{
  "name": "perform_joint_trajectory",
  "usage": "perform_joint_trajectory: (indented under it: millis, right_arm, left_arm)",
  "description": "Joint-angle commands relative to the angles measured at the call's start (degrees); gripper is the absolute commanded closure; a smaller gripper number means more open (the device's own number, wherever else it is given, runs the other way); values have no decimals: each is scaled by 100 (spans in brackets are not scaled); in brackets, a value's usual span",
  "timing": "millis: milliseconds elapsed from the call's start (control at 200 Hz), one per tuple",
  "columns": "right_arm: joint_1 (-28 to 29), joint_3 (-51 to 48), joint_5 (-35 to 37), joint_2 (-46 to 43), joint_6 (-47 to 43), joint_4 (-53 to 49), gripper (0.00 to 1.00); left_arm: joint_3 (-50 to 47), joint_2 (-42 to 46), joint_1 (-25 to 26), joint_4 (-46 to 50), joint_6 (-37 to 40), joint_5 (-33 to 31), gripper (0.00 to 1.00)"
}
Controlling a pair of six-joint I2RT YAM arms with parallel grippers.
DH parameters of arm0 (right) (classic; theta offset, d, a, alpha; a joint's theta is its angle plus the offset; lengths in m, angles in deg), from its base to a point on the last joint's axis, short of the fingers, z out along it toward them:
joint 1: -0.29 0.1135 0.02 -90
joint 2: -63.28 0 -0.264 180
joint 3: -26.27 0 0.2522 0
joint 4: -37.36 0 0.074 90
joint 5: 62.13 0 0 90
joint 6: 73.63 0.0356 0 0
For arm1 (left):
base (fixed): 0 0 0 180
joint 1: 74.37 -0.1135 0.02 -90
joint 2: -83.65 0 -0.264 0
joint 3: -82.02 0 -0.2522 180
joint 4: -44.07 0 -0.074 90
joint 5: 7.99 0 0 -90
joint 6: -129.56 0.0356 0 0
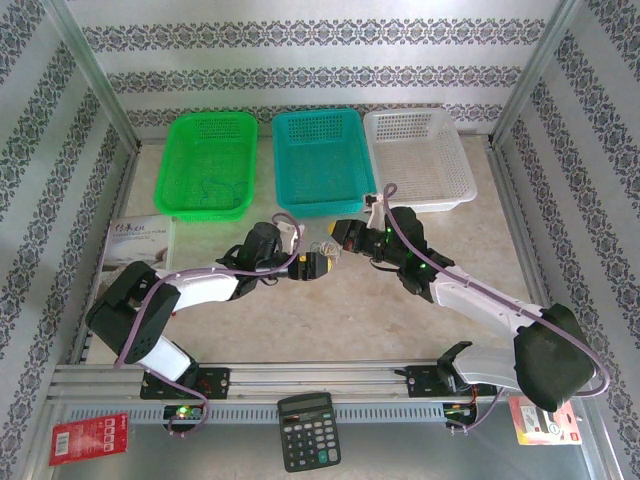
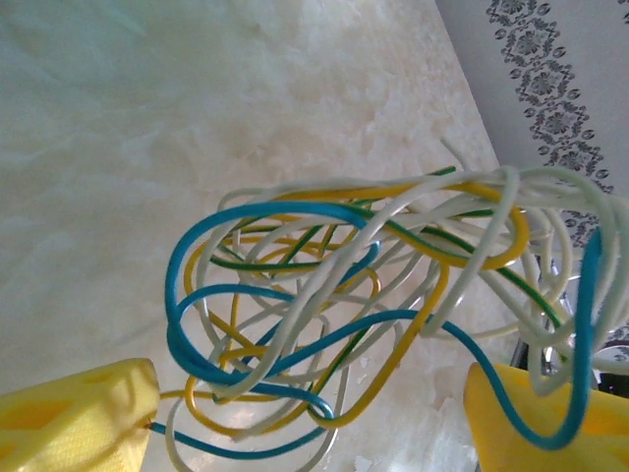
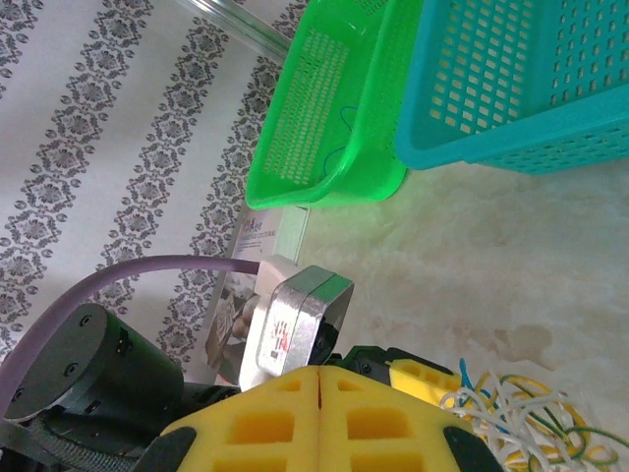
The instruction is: Untangle the cables
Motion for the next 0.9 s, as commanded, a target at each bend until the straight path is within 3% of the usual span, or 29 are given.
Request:
perform_joint_trajectory:
  millis: [0,270,400,894]
  right_arm:
    - [67,120,16,-111,84,163,100]
    - [41,103,43,-82,75,192,100]
    - [-42,111,10,-177,83,173,100]
    - [-425,330,-240,-786,100,-92,100]
  left_arm:
    - [133,-85,137,-590,41,174,25]
    - [11,-204,173,-991,-99,221,80]
    - [-70,-240,179,-1014,-121,168,100]
    - [-388,-152,183,-860,-49,-131,100]
